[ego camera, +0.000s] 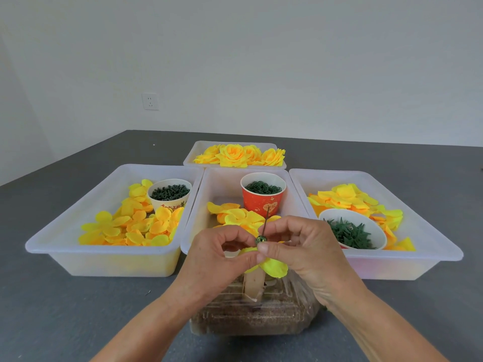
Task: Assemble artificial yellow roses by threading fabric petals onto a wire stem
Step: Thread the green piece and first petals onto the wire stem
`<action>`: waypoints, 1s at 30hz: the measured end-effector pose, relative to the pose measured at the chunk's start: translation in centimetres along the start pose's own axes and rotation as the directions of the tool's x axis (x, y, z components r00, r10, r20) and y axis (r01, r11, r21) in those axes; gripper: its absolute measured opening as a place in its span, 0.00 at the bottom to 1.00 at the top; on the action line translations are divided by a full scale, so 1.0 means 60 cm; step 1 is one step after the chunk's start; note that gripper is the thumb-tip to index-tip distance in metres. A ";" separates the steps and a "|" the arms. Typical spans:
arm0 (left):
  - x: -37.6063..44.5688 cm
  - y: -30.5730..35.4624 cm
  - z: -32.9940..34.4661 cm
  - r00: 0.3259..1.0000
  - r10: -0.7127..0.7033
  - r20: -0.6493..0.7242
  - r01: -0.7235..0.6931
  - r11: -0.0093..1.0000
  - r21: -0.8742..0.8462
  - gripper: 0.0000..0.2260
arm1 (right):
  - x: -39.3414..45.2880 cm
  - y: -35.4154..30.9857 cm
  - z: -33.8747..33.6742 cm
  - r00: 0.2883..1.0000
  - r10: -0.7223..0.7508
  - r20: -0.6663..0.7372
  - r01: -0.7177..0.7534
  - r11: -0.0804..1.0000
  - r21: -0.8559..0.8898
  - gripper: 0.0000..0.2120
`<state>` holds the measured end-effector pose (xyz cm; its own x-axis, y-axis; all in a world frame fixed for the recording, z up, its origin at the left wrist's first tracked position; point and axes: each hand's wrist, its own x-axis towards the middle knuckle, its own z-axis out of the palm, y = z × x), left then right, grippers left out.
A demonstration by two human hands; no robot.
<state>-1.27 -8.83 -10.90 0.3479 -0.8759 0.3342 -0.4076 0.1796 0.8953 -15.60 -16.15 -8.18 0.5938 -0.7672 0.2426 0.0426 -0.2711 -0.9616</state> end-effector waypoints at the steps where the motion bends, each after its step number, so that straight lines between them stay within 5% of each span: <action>1: 0.000 0.000 0.000 1.000 -0.003 -0.002 0.003 1.000 0.001 0.07 | -0.001 0.000 0.001 1.000 0.023 0.001 -0.023 0.999 0.034 0.12; 5: -0.002 0.002 0.001 1.000 -0.007 -0.002 0.007 1.000 -0.012 0.04 | -0.002 -0.003 0.002 0.997 0.076 -0.001 -0.075 0.987 0.143 0.07; 21: -0.004 0.023 0.002 0.996 -0.077 -0.033 0.076 0.996 -0.040 0.04 | 0.011 -0.017 -0.005 0.985 0.173 0.020 -0.173 0.985 -0.024 0.07; 30: 0.013 0.045 0.004 0.918 -0.388 -0.078 0.347 0.884 -0.314 0.06 | 0.007 -0.025 -0.001 0.981 0.187 0.056 -0.189 0.981 0.043 0.12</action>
<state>-2.33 -9.14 -8.27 0.5439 -0.8390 -0.0176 0.0253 -0.0046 0.9997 -15.49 -16.10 -6.62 0.6355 -0.7704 0.0511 -0.0360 -0.0956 -0.9948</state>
